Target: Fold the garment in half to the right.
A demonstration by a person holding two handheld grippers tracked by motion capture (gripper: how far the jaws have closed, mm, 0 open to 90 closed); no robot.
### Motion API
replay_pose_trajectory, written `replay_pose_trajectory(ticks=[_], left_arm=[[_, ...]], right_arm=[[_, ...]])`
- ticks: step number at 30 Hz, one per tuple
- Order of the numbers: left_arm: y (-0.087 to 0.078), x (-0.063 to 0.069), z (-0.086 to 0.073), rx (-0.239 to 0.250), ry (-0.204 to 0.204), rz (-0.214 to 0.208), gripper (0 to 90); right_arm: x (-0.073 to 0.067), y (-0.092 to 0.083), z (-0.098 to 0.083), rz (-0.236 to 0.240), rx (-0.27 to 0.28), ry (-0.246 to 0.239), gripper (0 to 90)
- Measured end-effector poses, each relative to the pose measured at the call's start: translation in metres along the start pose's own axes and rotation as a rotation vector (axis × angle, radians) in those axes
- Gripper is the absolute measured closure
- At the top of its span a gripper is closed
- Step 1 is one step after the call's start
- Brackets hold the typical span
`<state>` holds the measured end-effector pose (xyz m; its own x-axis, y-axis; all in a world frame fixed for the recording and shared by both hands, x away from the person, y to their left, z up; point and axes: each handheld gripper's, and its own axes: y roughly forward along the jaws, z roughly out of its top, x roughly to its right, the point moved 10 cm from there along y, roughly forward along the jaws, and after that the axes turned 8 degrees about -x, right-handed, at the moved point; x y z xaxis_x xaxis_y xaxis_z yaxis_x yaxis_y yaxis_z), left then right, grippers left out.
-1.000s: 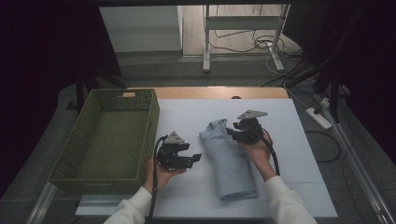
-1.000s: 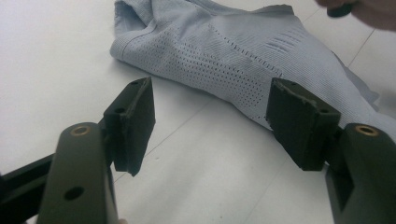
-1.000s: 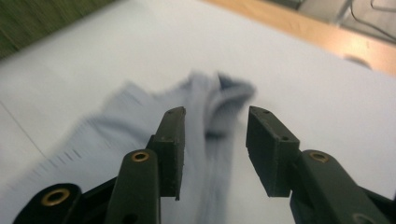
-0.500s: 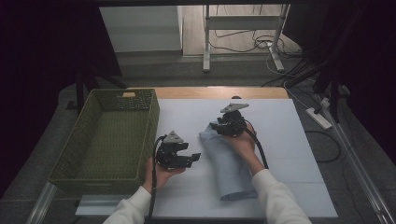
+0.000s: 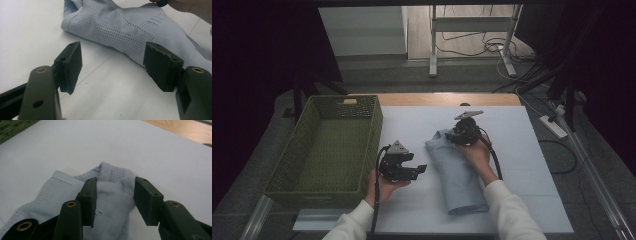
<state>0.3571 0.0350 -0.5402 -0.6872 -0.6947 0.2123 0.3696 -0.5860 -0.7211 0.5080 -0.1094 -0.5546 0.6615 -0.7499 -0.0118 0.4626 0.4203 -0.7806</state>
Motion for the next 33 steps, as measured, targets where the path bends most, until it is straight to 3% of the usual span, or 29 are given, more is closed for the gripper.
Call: replay_pose_trajectory(ticks=[6, 9, 16, 18, 21, 25, 28, 30, 33], left_arm=[[0.000, 0.000, 0.000, 0.000, -0.001, 0.002, 31.9], [0.000, -0.001, 0.000, 0.002, -0.003, 0.003, 31.9], [0.000, -0.001, -0.001, 0.000, -0.002, 0.004, 31.9], [-0.001, -0.001, -0.001, 0.002, -0.003, 0.005, 31.9], [-0.001, -0.001, -0.001, 0.001, -0.003, 0.005, 31.9], [-0.001, -0.001, -0.001, -0.001, -0.001, 0.007, 31.9], [-0.001, -0.001, -0.001, -0.002, -0.003, 0.007, 31.9], [0.000, -0.001, -0.002, -0.003, -0.002, 0.007, 31.8], [0.000, -0.001, -0.002, -0.005, 0.002, 0.009, 31.8]], right_arm=[[0.008, 0.009, -0.012, 0.024, -0.048, 0.047, 52.8], [0.008, 0.013, -0.014, 0.024, -0.056, 0.044, 53.9], [0.012, 0.023, -0.021, -0.012, -0.082, -0.001, 76.1], [0.011, 0.021, -0.020, -0.008, -0.061, -0.012, 81.9], [0.004, 0.013, -0.008, -0.012, 0.009, -0.095, 84.1], [-0.019, -0.001, 0.012, 0.050, 0.130, -0.203, 84.4], [-0.027, -0.003, 0.017, 0.061, 0.147, -0.243, 84.4], [-0.025, 0.004, 0.013, 0.060, 0.122, -0.233, 84.1], [-0.010, 0.021, -0.003, 0.026, 0.028, -0.202, 83.1]])
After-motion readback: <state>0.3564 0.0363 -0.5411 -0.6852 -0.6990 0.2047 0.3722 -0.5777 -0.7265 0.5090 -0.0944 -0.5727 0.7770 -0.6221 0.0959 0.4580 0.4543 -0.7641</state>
